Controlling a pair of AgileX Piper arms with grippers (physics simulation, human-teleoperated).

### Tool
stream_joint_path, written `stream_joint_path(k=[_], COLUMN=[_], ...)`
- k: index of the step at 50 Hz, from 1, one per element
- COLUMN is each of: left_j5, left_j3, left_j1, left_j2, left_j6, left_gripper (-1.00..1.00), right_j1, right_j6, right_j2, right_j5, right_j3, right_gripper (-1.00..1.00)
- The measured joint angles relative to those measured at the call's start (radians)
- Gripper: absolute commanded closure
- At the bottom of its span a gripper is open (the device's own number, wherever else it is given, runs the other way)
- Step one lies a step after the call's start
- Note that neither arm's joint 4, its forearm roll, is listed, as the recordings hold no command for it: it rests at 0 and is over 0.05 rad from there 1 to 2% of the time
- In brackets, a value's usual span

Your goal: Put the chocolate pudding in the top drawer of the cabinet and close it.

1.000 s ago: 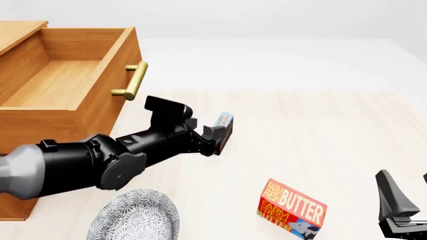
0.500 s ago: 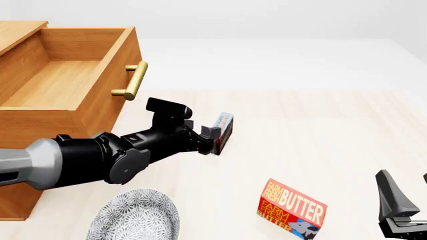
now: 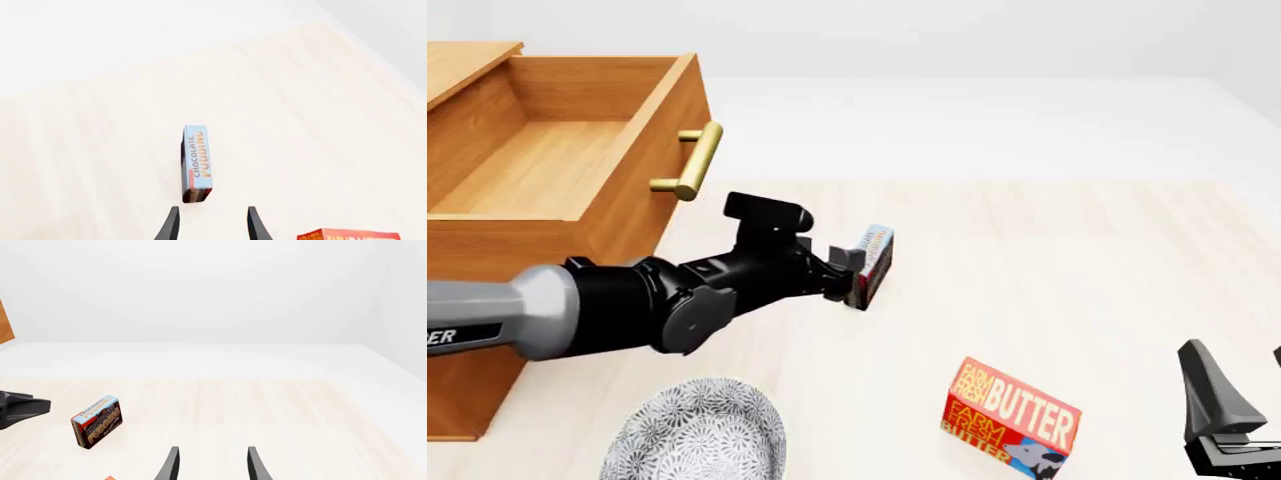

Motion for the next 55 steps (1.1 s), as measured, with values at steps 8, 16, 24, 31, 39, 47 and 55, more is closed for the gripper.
stream_joint_path(k=[8,16,24,31,39,47,55], left_j5=[0.001,0.001,-0.009,-0.017,-0.015,-0.012,-0.007], left_j3=[-0.011,-0.023,-0.029,-0.036,-0.051,-0.066,-0.089], left_j1=[0.002,0.002,0.002,0.002,0.005,0.009,0.009], left_j2=[0.020,0.046,0.072,0.094,0.117,0.138,0.165], left_j6=[-0.002,-0.003,-0.009,-0.013,-0.012,-0.008,-0.003], left_gripper=[-1.00,-1.00,-1.00,-1.00,-1.00,-1.00,-1.00], right_j1=[0.000,0.000,0.000,0.000,0.000,0.000,0.000], right_j6=[0.000,0.000,0.000,0.000,0.000,0.000,0.000], right_j2=[0.000,0.000,0.000,0.000,0.000,0.000,0.000], right_j5=[0.000,0.000,0.000,0.000,0.000,0.000,0.000], right_j3=[0.000,0.000,0.000,0.000,0.000,0.000,0.000], right_gripper=[-1.00,-1.00,-1.00,-1.00,-1.00,-1.00,-1.00])
